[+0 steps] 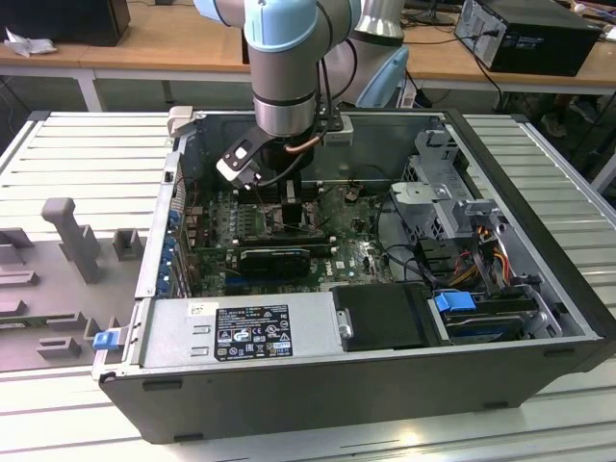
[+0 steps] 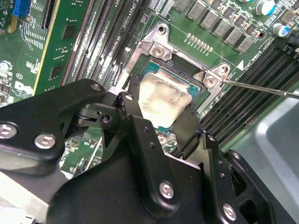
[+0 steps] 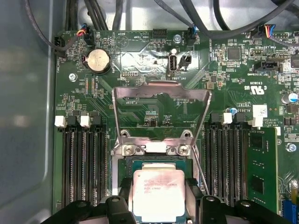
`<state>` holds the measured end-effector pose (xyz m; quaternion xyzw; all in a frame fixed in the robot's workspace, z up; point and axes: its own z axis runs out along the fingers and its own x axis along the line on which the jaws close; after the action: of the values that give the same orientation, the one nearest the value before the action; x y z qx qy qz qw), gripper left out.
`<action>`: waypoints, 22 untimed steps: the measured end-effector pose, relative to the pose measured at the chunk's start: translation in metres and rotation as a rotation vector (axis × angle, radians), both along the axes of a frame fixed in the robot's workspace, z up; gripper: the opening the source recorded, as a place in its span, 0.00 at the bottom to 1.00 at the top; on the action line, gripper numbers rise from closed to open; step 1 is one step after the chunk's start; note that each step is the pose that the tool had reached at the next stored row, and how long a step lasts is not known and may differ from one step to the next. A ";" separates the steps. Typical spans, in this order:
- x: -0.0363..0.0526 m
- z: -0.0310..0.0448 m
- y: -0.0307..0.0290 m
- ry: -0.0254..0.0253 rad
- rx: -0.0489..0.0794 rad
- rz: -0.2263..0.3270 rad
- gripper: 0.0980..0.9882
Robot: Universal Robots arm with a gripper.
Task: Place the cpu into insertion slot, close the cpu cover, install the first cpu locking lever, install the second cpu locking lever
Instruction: 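Place the cpu into insertion slot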
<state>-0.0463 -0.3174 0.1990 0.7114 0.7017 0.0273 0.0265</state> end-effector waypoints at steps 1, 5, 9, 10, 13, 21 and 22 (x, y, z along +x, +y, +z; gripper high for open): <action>0.0000 -0.0003 0.0001 -0.0005 0.001 0.000 0.49; 0.0000 0.0000 0.0000 0.0001 0.000 0.000 0.58; 0.0022 0.0007 0.0020 0.0002 0.000 0.001 0.58; 0.0027 0.0007 0.0028 0.0002 0.000 0.005 0.58; 0.0039 0.0007 0.0051 0.0003 0.000 0.015 0.58; 0.0040 0.0062 0.0045 0.0003 -0.001 0.019 0.58; 0.0040 0.0075 0.0045 0.0003 -0.001 0.019 0.58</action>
<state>-0.0423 -0.3129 0.2065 0.7046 0.7086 0.0270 0.0266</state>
